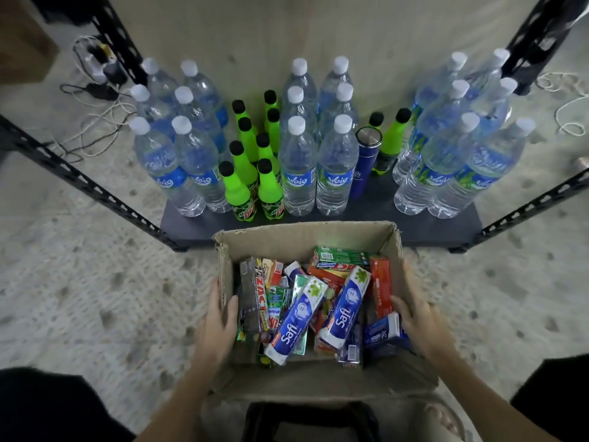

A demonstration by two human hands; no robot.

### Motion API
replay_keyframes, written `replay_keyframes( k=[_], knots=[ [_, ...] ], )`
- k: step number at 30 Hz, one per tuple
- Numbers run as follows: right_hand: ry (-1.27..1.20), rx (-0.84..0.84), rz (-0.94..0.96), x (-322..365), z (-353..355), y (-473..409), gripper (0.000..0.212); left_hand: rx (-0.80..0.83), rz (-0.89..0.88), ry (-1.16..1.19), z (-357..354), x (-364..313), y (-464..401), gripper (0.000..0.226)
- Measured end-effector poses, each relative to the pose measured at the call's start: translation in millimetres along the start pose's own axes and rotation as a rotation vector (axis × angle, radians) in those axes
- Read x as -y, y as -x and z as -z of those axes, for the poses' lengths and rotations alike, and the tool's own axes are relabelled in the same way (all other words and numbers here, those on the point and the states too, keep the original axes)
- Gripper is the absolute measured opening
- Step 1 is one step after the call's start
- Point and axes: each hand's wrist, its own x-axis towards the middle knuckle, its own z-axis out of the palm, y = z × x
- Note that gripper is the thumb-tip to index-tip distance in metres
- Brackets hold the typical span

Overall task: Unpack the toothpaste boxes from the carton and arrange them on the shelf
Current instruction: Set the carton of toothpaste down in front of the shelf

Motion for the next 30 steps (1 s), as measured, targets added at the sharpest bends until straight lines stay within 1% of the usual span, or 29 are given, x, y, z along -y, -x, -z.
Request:
replay_keyframes(
  k=[2, 3, 5, 7, 9, 11, 13, 16, 19, 23, 25, 30],
  knots=[
    [0.039, -0.053, 0.037, -4.5, -4.7, -0.7, 0.076, -0.022, -0.001, -0.039, -4.6, -1.4, 1.4, 0.077],
    [0.047, -0.063, 0.016, -3.7, -5.3, -1.0, 0.075, -0.021, 0.031, -0.066, -4.7, -1.2, -0.6, 0.078],
    [0.052, -0.088, 0.008, -0.2, -7.8, 4.1, 0.075, -0.023, 0.096, -0.135, -0.1, 2.0, 1.1, 0.073],
    [0.078, -0.116, 0.001, 5.1, -8.4, 7.0, 0.073, -0.048, 0.045, -0.237, 8.5, 1.3, 2.1, 0.067],
    [0.076, -0.072, -0.042, 7.4, -8.9, 4.3, 0.071, -0.073, 0.048, -0.309, 19.2, 4.4, -4.2, 0.066],
    [0.091, -0.099, -0.030, 7.7, -12.9, 4.6, 0.071, -0.090, 0.031, -0.279, 24.7, 8.8, -6.1, 0.066],
    [0.142, -0.107, -0.013, 10.6, -13.3, 4.3, 0.071, -0.062, -0.047, -0.269, 24.6, 7.6, -2.9, 0.070],
    [0.140, -0.100, -0.011, 8.7, -16.2, 1.3, 0.071, -0.077, -0.057, -0.265, 23.2, 8.1, -5.4, 0.075],
    [0.106, -0.088, -0.003, 9.6, -15.7, 2.6, 0.069, -0.091, -0.089, -0.280, 26.2, 1.0, -0.3, 0.071],
    [0.049, -0.074, -0.020, 9.0, -14.5, 4.8, 0.066, -0.059, -0.087, -0.231, 23.9, -11.2, 4.3, 0.068],
    [0.034, -0.089, -0.024, 10.8, -14.4, 7.7, 0.063, -0.044, -0.104, -0.226, 25.0, -9.6, 0.9, 0.071],
    [-0.039, -0.054, -0.052, 14.0, -5.5, 15.7, 0.055, 0.022, -0.040, -0.249, 15.8, 6.0, -9.2, 0.077]
  ],
)
